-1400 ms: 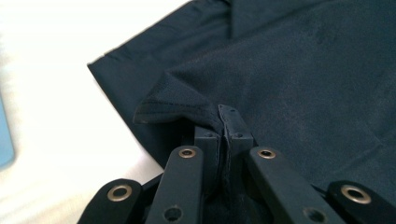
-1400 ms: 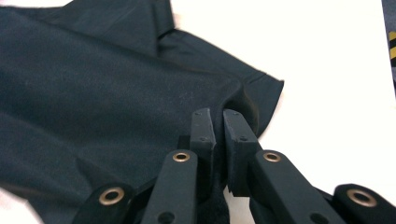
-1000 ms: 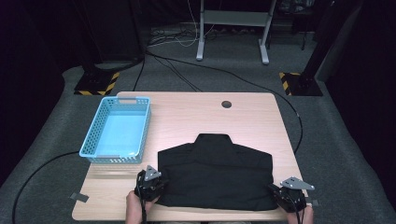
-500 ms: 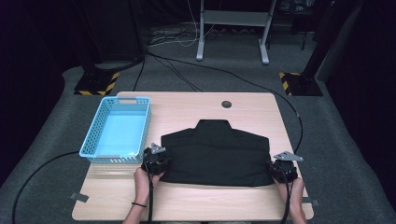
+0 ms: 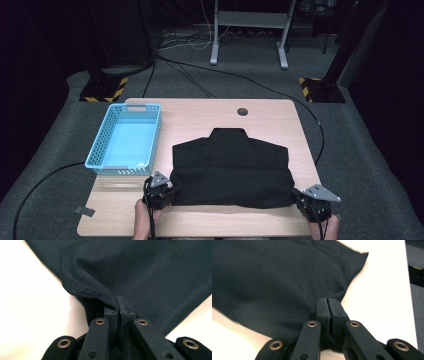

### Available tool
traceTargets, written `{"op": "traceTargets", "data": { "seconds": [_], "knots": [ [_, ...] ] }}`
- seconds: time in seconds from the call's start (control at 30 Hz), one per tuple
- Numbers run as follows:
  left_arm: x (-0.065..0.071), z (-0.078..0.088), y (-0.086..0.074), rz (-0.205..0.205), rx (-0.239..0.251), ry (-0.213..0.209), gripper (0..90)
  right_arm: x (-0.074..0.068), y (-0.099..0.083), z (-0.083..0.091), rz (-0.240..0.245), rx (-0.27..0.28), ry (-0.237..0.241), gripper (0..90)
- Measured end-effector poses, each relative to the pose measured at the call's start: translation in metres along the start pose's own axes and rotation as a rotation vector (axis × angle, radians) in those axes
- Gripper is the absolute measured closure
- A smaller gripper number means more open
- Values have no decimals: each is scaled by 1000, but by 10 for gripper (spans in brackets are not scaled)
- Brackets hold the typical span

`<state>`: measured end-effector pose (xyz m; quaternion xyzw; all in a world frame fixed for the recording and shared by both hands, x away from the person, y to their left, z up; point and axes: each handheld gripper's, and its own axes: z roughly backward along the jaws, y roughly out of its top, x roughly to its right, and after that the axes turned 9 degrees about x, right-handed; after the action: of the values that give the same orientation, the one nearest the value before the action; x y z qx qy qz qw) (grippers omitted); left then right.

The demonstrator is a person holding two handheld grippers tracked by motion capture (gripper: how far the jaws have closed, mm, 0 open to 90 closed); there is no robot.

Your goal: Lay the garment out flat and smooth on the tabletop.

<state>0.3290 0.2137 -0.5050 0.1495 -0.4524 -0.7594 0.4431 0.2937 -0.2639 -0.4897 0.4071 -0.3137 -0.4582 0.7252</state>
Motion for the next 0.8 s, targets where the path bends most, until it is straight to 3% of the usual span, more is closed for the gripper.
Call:
{"op": "traceTargets", "data": {
  "seconds": [0.13,0.23,0.3,0.37,0.5,0.57,0.63,0.73,0.77,0.8],
  "knots": [
    [3,5,-9,-13,-25,-15,863,-6,-15,7,5,-49,28,854],
    [2,8,-4,-10,-24,-9,713,-5,-17,10,-17,-59,41,693],
    [2,11,5,-9,-3,14,576,0,-9,13,-66,-27,49,538],
    [-1,10,15,-3,12,37,469,5,5,12,-87,4,42,474],
    [-12,-5,31,27,3,47,403,16,22,-7,-141,-1,67,400],
    [-17,-14,35,39,-12,52,424,22,27,-21,-166,-27,93,411],
    [-20,-21,37,46,-29,44,504,26,29,-36,-187,-63,101,451],
    [-18,-24,36,24,-37,27,720,29,28,-46,-198,-81,102,642],
    [-18,-24,36,24,-37,27,782,29,28,-46,-198,-81,102,642],
    [-16,-23,35,10,-36,26,782,28,27,-46,-194,-78,96,732]
  ]
}}
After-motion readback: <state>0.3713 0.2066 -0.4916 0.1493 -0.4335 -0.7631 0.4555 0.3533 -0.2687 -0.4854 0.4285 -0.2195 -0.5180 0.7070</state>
